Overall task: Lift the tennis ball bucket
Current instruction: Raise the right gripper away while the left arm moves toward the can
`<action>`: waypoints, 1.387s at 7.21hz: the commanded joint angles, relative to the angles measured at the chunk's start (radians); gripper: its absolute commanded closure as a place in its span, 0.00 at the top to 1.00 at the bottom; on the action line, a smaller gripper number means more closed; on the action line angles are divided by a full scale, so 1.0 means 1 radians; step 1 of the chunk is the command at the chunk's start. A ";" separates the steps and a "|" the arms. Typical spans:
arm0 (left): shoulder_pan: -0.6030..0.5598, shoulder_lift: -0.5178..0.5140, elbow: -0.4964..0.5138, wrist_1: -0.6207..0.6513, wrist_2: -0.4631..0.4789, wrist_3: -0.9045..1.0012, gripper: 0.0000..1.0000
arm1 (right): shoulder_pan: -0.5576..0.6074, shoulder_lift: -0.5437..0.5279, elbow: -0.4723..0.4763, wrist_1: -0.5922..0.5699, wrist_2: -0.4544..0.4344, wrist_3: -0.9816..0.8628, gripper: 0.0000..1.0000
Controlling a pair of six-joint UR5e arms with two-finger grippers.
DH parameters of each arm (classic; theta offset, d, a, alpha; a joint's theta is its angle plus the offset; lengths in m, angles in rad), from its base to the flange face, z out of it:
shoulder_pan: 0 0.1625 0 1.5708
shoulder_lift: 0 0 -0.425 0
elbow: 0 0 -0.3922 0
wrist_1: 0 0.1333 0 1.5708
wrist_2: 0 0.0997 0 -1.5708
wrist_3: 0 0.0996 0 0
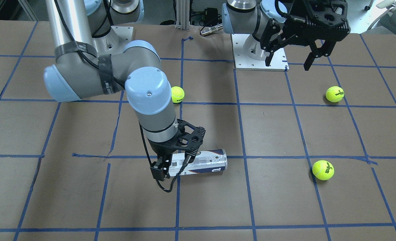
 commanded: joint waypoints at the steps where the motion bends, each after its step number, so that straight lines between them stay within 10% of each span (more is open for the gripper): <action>1: -0.001 0.002 0.000 -0.002 0.005 0.000 1.00 | -0.097 -0.191 -0.003 0.275 -0.013 0.173 1.00; 4: 0.002 -0.026 -0.002 -0.002 -0.011 -0.014 1.00 | -0.176 -0.373 0.000 0.373 -0.013 0.529 1.00; 10: 0.073 -0.337 -0.044 0.066 -0.421 0.091 1.00 | -0.256 -0.389 0.003 0.436 -0.070 0.888 1.00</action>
